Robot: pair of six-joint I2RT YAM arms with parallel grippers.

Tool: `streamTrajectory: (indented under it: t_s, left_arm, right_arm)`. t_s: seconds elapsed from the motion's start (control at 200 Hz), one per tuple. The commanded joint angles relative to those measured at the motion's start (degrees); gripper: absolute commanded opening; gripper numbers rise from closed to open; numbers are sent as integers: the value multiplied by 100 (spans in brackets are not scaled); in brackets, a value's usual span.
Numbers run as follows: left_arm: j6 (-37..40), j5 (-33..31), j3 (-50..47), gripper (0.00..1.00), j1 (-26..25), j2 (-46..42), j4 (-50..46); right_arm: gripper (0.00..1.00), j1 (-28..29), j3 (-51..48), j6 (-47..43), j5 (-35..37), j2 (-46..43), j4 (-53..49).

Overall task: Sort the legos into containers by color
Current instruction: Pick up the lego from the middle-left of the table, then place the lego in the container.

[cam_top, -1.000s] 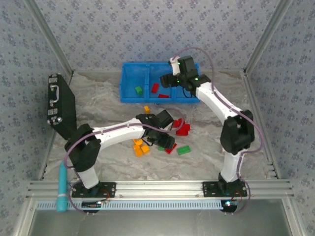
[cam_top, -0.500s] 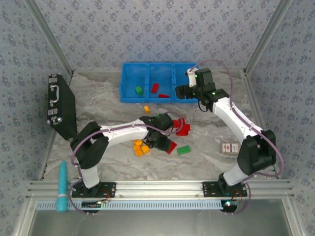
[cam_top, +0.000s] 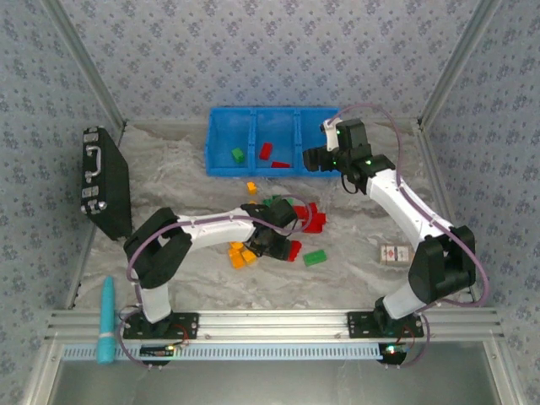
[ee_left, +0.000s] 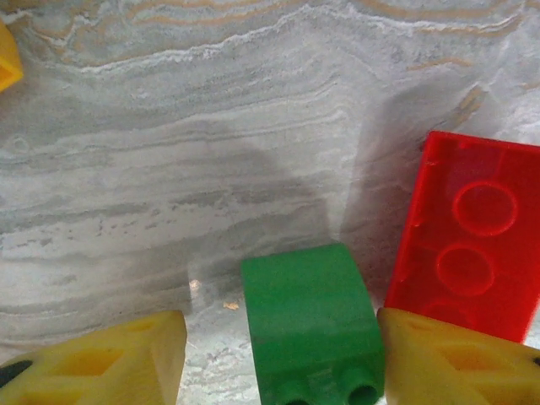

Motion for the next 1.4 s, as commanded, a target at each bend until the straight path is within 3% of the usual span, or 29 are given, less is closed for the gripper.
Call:
streamTrajectory:
  t_s: [0.0, 0.255, 0.575, 0.855, 0.965, 1.125, 1.284, 1.394]
  left_arm:
    - [-80, -117, -45, 58, 8, 75, 75]
    - [-101, -90, -134, 50, 112, 107, 167]
    - [-27, -203, -137, 31, 221, -1, 110]
    - [320, -109, -119, 25, 914, -574, 90]
    - [653, -54, 261, 25, 1351, -841, -68]
    - [1308, -416, 1318, 24, 2014, -959, -284]
    - [1710, -491, 2072, 24, 2776, -615, 84]
    - [1807, -497, 2556, 24, 3175, -188, 384]
  right_arm:
    - [85, 3, -47, 67, 54, -175, -118]
    - [85, 0, -111, 68, 128, -201, -146]
    - [86, -24, -252, 8, 161, -436, -482]
    - [86, -88, -1312, 496, -56, -1334, -1331]
    - [86, -120, -1840, 1276, -594, -1720, -1567]
    - [86, -68, -2999, 3314, -1128, -2572, -1401]
    - [85, 171, -4291, 5591, -864, -3705, -1242]
    - [83, 630, -4869, 6949, -354, -4550, -1257]
